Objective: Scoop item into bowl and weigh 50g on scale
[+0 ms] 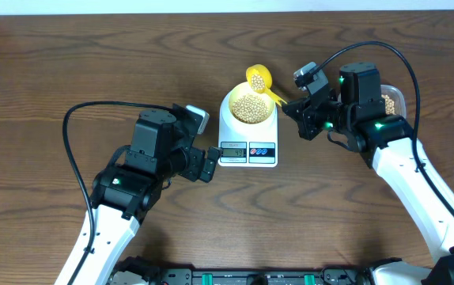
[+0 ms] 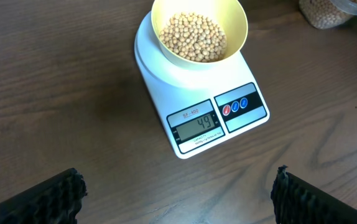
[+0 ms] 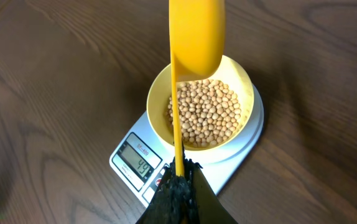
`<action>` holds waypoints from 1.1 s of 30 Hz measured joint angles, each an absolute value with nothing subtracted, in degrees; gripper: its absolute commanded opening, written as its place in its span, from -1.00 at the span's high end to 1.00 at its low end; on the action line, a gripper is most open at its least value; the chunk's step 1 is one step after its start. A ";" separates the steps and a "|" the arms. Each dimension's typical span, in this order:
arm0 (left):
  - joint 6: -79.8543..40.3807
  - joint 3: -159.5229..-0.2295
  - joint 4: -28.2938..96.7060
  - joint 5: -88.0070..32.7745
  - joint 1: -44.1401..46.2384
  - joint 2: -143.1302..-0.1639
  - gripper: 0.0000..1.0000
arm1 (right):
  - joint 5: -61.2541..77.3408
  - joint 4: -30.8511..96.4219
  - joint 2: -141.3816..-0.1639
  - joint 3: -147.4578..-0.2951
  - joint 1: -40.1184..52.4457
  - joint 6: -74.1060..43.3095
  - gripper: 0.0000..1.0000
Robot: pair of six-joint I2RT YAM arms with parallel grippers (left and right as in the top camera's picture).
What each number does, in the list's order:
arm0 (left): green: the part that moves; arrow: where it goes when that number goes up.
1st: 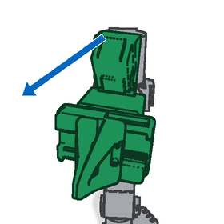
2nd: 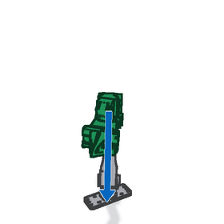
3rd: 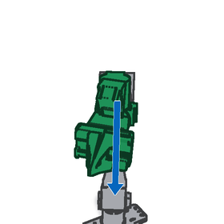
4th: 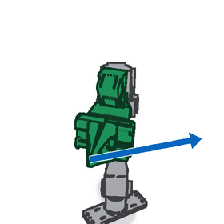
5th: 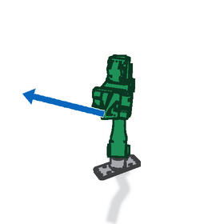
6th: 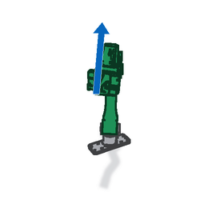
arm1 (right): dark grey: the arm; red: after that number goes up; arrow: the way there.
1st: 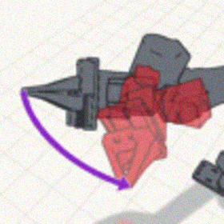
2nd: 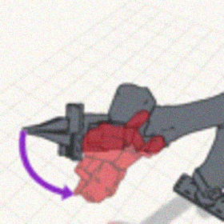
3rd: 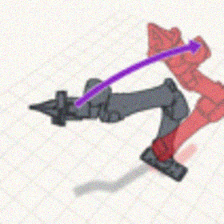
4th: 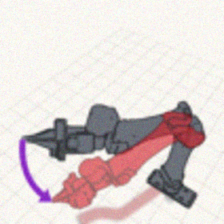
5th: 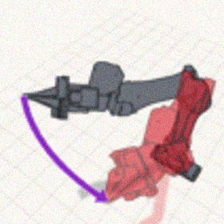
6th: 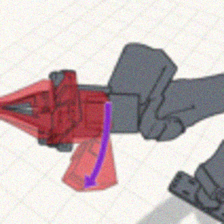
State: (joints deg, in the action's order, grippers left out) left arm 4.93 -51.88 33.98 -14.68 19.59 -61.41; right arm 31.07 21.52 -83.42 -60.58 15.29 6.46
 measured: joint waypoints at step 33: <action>4.93 -51.88 33.98 -14.68 19.59 -61.41 -0.96 | 28.64 19.66 -83.42 -60.58 15.29 5.06 0.98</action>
